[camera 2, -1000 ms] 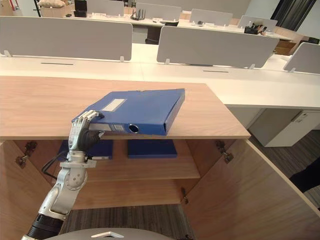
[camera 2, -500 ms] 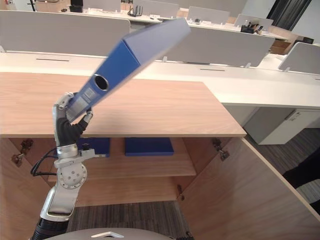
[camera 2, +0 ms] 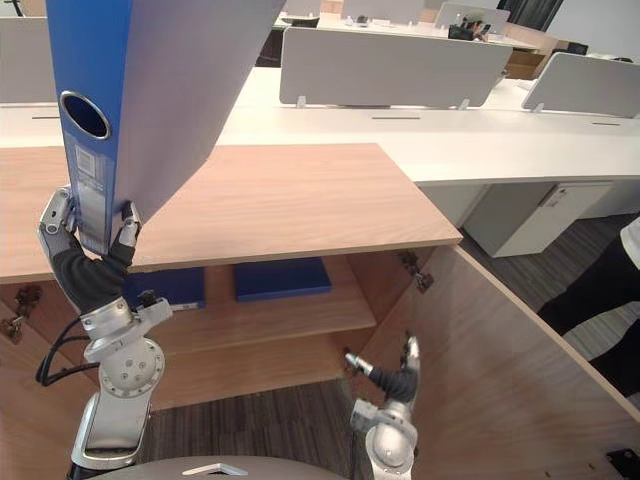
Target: Walk over to the cabinet, pick up the folder, carry it to the office cabinet, place the folder inside the office cabinet, then close the office cabinet door
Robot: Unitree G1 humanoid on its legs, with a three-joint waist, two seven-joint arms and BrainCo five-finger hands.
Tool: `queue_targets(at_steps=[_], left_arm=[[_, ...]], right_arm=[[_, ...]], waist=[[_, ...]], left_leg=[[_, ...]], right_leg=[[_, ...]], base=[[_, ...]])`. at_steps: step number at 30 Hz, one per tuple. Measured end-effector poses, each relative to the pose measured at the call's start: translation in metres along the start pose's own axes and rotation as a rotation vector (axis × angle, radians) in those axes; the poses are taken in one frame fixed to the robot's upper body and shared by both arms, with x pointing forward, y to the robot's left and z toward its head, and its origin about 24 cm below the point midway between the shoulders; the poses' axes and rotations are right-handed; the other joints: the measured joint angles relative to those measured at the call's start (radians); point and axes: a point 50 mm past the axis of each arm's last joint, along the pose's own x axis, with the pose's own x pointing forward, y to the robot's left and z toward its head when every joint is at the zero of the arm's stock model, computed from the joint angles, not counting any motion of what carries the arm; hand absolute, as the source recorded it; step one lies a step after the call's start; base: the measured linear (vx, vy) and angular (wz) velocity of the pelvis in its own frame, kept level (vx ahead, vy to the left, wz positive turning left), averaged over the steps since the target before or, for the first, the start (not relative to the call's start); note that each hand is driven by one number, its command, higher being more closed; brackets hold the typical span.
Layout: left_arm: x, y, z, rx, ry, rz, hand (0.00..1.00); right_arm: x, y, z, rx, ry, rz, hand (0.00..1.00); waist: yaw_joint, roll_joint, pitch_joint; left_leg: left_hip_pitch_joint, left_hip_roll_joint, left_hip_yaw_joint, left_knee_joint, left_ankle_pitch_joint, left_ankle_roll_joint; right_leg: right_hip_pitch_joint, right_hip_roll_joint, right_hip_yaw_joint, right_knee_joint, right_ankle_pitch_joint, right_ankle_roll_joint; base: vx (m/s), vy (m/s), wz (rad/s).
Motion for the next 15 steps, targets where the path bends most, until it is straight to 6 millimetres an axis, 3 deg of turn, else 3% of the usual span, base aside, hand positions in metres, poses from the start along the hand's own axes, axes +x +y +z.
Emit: queue_targets(at_steps=[7,11,15], left_arm=[[-0.002,-0.005,0.019,-0.105,-0.054,-0.030,1.00],[-0.005,-0.011,0.022,-0.184,-0.041,-0.106,1.00],[-0.010,-0.018,0.027,-0.285,-0.035,-0.218,1.00]], right_arm=[[0.003,0.002,0.067,0.127,-0.311,-0.010,0.00],[0.007,0.013,0.097,0.200,-0.456,0.037,0.00],[0.010,0.021,0.114,0.236,-0.536,0.087,0.00]], waist=[[0.000,-0.001,0.001],[0.001,-0.002,0.002],[0.008,-0.002,0.002]], left_leg=[[-0.008,-0.001,0.007,0.001,0.000,0.002],[-0.008,-0.001,0.014,0.000,-0.004,0.003],[-0.008,-0.004,0.014,0.000,-0.009,0.000]], right_leg=[[-0.001,0.000,0.005,-0.010,0.018,-0.004],[-0.004,0.000,0.018,-0.009,0.021,-0.002],[-0.005,-0.002,0.017,-0.006,0.021,-0.001]], base=[[0.03,0.006,-0.03],[-0.01,0.007,-0.05],[-0.02,0.006,0.00]])
